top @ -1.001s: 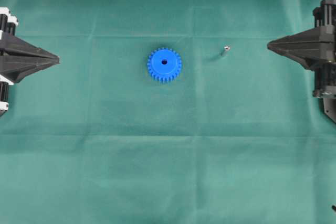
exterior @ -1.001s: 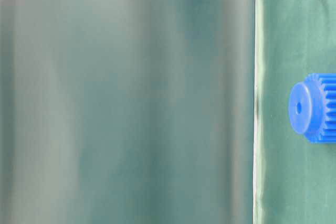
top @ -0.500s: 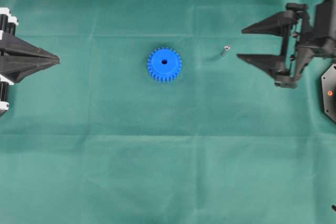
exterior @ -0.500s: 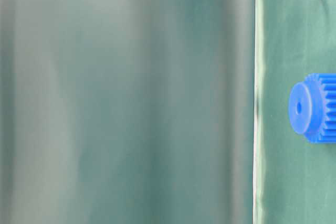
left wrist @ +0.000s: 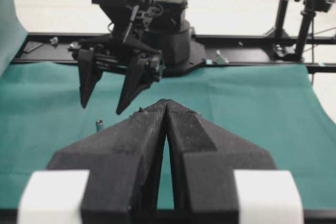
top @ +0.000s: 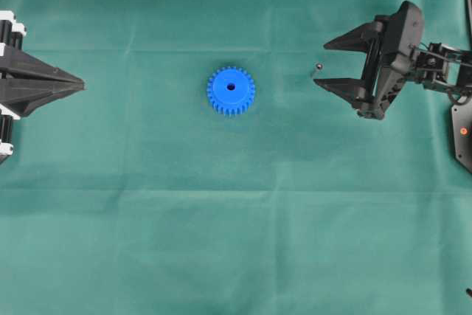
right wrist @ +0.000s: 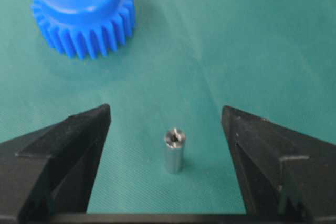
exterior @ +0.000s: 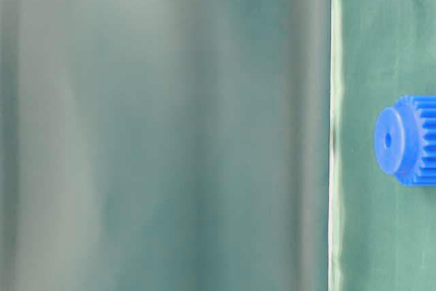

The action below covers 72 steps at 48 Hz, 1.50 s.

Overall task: Insert the shaft placed at a random location into the center hole of the medium gear at another random location.
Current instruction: 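Move the right gripper down over the silver shaft and close on it, then lift the silver shaft upward with the right gripper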

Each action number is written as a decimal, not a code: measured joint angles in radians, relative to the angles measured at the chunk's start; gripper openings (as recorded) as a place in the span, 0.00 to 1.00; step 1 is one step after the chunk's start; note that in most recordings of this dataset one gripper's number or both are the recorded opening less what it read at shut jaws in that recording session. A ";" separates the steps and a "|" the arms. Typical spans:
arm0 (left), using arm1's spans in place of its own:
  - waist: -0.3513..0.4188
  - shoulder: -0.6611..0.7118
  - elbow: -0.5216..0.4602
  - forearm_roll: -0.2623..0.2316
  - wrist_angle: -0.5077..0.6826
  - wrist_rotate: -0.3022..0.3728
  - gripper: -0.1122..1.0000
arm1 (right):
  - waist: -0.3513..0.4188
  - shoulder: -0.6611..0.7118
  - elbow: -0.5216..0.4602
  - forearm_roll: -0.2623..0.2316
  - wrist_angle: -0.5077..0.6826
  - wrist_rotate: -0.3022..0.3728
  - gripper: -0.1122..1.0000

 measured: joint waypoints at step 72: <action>0.000 0.003 0.000 0.002 0.018 0.000 0.10 | -0.009 0.106 -0.025 0.015 -0.064 0.000 0.22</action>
